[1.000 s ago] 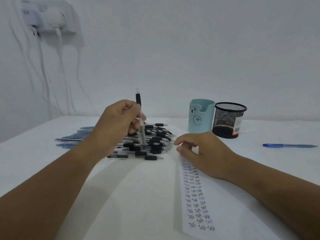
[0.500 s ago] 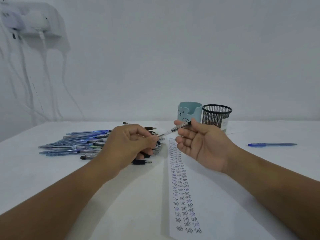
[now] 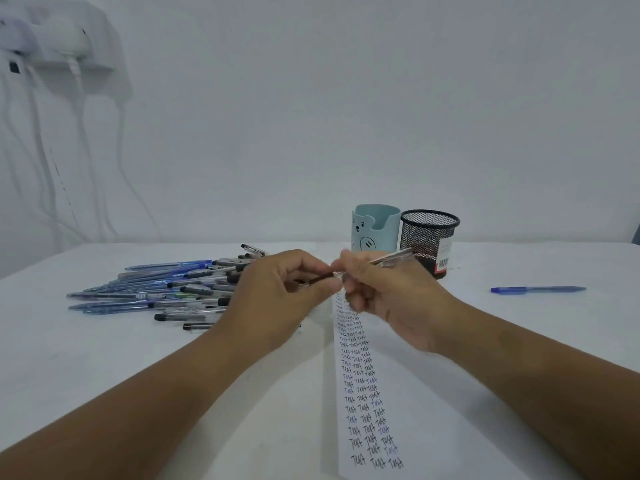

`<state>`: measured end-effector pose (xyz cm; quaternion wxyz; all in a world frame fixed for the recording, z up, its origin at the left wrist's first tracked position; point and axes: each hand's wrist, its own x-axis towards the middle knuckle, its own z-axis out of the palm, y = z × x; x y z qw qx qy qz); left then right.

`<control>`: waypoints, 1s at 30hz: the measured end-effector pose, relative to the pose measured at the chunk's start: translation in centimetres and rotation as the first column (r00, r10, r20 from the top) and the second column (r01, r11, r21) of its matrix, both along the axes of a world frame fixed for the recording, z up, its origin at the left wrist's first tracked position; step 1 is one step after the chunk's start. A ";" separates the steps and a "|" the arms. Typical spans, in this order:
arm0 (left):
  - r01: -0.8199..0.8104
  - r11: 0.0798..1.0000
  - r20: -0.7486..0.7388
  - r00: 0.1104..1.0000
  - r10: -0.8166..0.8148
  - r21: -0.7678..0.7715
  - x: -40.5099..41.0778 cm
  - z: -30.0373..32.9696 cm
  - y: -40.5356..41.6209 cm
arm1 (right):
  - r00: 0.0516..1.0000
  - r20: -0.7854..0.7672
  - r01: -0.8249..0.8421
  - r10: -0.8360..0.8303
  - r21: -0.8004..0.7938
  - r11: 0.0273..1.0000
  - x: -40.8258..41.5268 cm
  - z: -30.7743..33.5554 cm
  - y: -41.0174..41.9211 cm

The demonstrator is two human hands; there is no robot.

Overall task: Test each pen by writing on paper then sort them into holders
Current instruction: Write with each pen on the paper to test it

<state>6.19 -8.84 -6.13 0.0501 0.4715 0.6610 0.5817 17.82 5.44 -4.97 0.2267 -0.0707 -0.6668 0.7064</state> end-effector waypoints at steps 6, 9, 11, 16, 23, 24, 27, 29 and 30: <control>-0.150 0.920 -0.489 0.871 -0.050 -0.362 -1.7 -0.7 -0.9 | 0.935 -0.061 0.351 -0.350 0.012 0.936 -0.1 1.7 4.5; -0.191 0.826 -0.621 0.751 -0.225 -0.530 -1.9 -0.9 -0.8 | 0.937 0.083 0.330 -0.339 0.109 0.938 -0.9 1.2 5.8; -0.193 0.797 -0.618 0.741 -0.264 -0.572 -1.8 -0.8 -0.5 | 0.928 0.209 0.275 -0.309 0.176 0.945 -1.7 0.1 5.9; -0.214 0.780 -0.635 0.719 -0.282 -0.588 -1.5 -0.7 -0.1 | 0.923 0.283 0.162 -0.262 0.332 0.929 -3.5 -0.6 6.2; -0.215 0.764 -0.616 0.735 -0.283 -0.608 -1.6 -0.5 0.0 | 0.937 0.212 0.182 -0.277 0.379 0.907 -3.8 -1.7 7.4; -0.211 0.759 -0.608 0.740 -0.288 -0.616 -1.7 -0.4 0.1 | 0.939 0.195 0.189 -0.284 0.398 0.898 -3.9 -1.9 7.5; -0.203 0.743 -0.595 0.742 -0.308 -0.638 -1.9 -0.3 0.1 | 0.933 0.172 0.211 -0.317 0.452 0.866 -4.3 -2.0 7.9; -0.198 0.736 -0.590 0.741 -0.320 -0.647 -2.1 -0.3 0.1 | 0.933 0.165 0.205 -0.319 0.481 0.852 -4.4 -2.1 7.9; -0.197 0.735 -0.589 0.741 -0.322 -0.649 -2.1 -0.3 0.1 | 0.932 0.172 0.195 -0.319 0.504 0.841 -4.4 -2.1 7.8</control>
